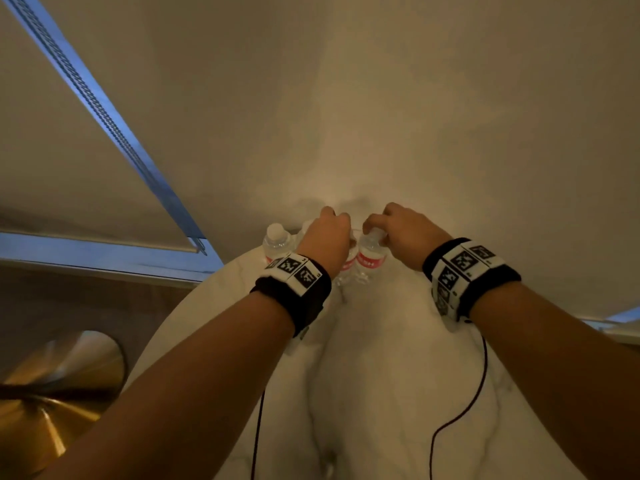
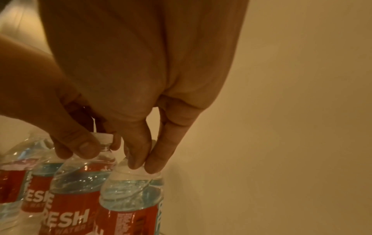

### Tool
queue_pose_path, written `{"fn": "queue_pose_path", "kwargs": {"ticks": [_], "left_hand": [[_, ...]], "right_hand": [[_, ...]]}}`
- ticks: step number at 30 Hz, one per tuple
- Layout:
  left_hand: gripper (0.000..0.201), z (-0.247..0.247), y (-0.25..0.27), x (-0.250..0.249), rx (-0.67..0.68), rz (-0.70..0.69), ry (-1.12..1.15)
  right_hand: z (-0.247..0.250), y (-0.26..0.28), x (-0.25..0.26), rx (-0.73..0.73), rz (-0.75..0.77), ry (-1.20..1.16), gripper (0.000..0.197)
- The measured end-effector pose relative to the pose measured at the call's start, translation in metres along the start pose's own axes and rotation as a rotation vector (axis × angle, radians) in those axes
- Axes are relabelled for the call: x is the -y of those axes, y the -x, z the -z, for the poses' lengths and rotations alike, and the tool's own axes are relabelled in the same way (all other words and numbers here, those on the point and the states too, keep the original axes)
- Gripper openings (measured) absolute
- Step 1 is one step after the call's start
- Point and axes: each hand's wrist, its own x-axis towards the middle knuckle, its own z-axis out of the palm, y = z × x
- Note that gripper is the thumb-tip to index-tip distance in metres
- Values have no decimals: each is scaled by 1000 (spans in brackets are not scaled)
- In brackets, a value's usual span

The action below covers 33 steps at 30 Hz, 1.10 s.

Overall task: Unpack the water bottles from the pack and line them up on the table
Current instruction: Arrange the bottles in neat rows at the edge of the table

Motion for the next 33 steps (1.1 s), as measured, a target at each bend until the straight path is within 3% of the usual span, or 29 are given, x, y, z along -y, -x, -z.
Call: {"fn": "queue_pose_path", "kwargs": {"ticks": [5,10,14,20,25,28,33], "left_hand": [[36,1,4,-4,-7,9,-30],[46,23,34,-3,-43,-5,10],[35,39,105,3,-113,-105,75],[22,34,242,11,59,-197,157],[31,13,326,15,297,-179,280],[42,-5,341,14,408,-209,223],[35,-5,313,15,342,-164,168]], "right_hand": [[-2,1,-3,35,-51,-32,40],[18,40,9,20,-91,-68,67],[29,111,33,50,-16,-68,47],[6,235,82,290,138,-247,31],[-47,292,115,454,247,-223,47],[-71,297,128,463,282,-124,49],[-65,268,116,336,203,-174,34]]}}
